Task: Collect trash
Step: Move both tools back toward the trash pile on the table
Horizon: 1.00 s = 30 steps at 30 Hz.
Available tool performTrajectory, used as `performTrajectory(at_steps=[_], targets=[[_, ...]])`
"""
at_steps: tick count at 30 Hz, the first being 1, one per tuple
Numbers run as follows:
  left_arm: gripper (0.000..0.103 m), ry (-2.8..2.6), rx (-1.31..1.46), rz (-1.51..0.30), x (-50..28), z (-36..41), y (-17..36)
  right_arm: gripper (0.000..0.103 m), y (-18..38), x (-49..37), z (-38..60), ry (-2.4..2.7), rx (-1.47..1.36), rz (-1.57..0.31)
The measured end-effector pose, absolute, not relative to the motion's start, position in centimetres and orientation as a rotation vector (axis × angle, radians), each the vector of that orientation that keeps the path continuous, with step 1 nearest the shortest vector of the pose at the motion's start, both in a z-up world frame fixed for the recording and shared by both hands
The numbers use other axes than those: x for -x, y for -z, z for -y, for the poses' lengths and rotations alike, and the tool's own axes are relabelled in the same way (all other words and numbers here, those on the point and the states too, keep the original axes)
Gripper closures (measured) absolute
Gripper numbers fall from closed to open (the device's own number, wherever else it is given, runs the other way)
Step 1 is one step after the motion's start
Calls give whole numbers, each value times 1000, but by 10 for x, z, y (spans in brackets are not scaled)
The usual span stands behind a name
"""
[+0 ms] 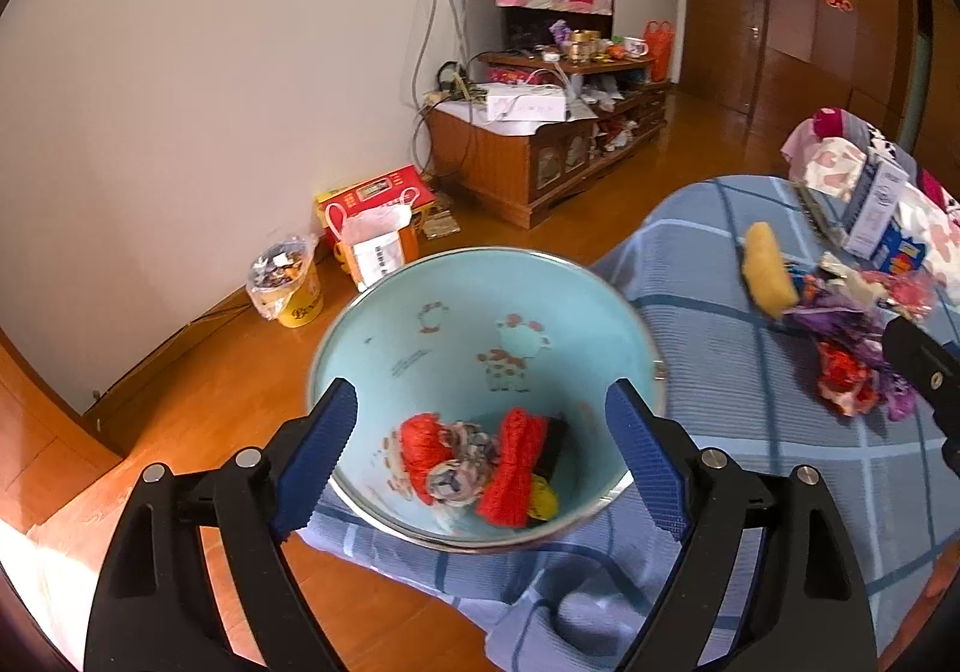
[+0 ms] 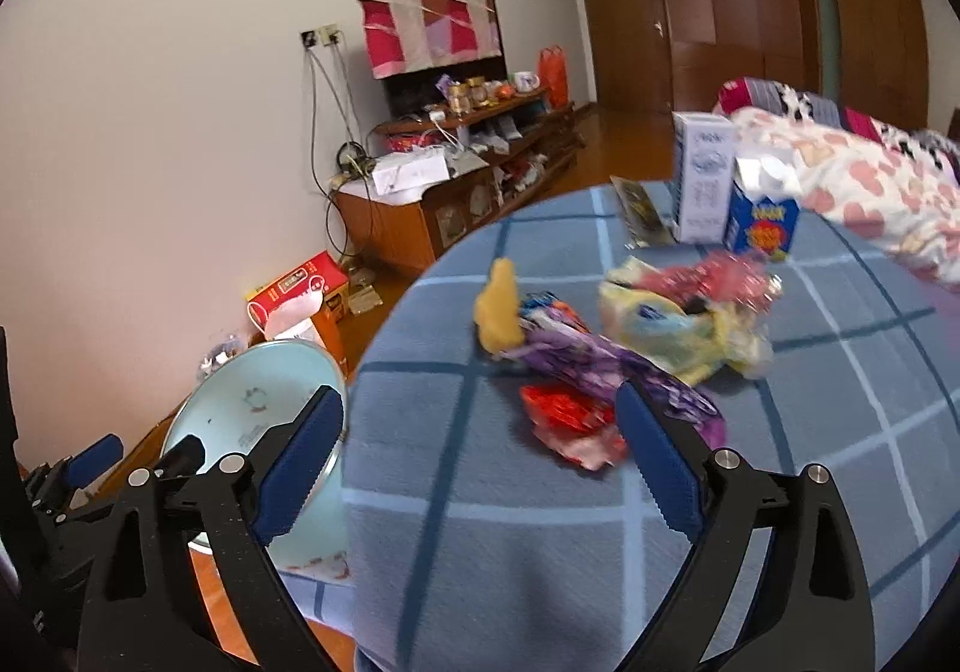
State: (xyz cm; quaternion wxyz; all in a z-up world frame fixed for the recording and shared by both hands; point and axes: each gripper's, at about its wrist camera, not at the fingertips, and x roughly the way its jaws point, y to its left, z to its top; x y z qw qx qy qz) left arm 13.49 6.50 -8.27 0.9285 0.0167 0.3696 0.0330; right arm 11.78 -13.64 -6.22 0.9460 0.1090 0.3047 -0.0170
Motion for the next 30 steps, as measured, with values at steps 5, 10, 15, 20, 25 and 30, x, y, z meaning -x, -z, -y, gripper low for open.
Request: performTrajectory(at_steps=[5,10,15,20,25,30], targets=[[18,-12,-47,-768,-128,-42,83,12,64,-105,164,93,-252,-622],[17,38,-69,-785,-120,-19,87,12,67,-95,185,139,-268,-630],[17,66,-81,-801,-116,-4,93,12,76,-80,213,193,-284,-629],[18,100,-79,-816,-114,12,102,13,87,-72,240,244,-301,-641],[18,127,-97,-817,-114,30,110,14,96,-69,259,274,-311,-649],[18,149,-120,-833,-118,47,118,19,99,-82,261,214,-300,-670]])
